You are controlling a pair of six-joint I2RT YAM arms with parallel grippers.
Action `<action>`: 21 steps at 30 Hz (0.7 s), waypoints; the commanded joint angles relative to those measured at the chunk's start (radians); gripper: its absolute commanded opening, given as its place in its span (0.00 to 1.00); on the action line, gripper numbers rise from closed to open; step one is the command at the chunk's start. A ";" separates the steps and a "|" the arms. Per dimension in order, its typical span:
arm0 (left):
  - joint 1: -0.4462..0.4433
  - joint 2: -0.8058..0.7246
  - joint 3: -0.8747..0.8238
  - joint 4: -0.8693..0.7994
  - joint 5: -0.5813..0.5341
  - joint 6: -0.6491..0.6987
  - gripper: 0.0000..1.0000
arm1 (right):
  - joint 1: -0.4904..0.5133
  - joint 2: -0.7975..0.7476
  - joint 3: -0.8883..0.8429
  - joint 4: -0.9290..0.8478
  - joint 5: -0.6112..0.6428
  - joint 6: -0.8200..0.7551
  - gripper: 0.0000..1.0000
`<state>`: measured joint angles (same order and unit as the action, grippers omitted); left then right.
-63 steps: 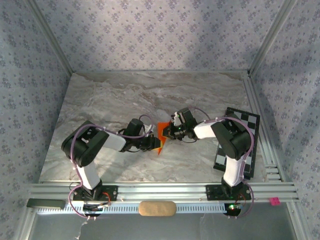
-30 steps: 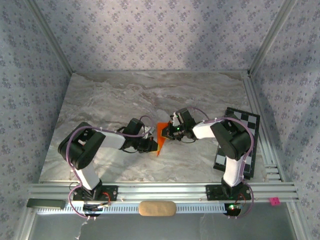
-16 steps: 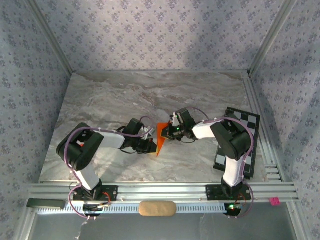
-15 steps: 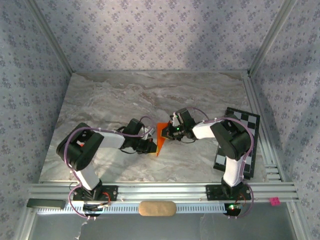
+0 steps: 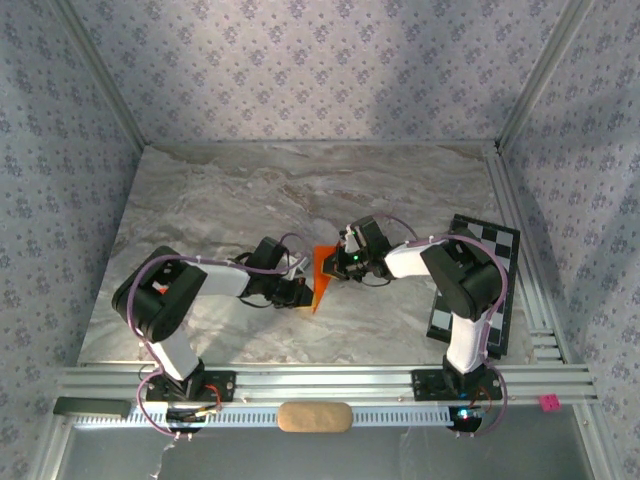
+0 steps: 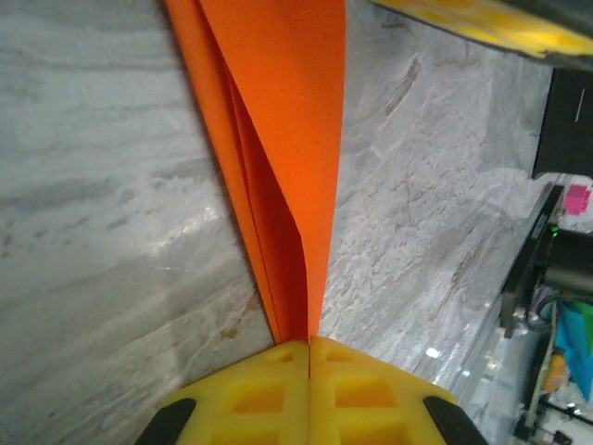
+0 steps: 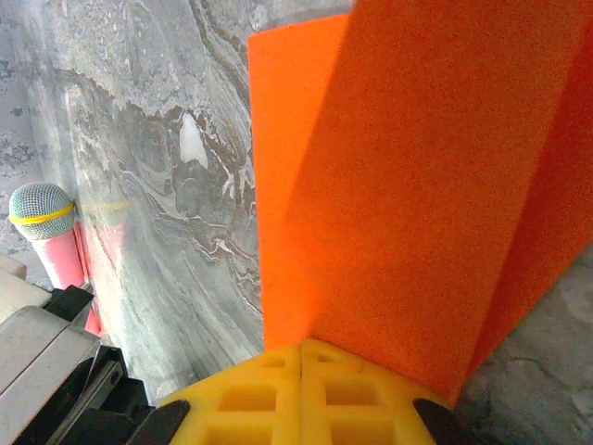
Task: Fold a paper plane with a square sheet of paper (pick it up from the middle)
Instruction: Fold the wing for the fifth time at the center of the table.
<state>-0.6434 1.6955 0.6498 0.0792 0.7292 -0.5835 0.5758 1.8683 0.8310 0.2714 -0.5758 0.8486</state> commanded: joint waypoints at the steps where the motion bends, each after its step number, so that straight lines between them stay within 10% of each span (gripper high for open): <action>1: -0.014 -0.008 -0.016 -0.125 0.028 0.035 0.02 | -0.005 0.030 -0.014 -0.115 0.092 -0.008 0.05; 15: -0.016 -0.004 -0.010 -0.160 0.020 0.063 0.12 | -0.005 0.032 -0.013 -0.120 0.093 -0.007 0.05; 21: -0.018 -0.007 -0.007 -0.174 0.013 0.074 0.01 | -0.004 0.034 -0.013 -0.123 0.097 -0.006 0.05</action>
<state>-0.6449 1.6901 0.6579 0.0277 0.7326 -0.5343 0.5766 1.8683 0.8341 0.2642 -0.5739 0.8482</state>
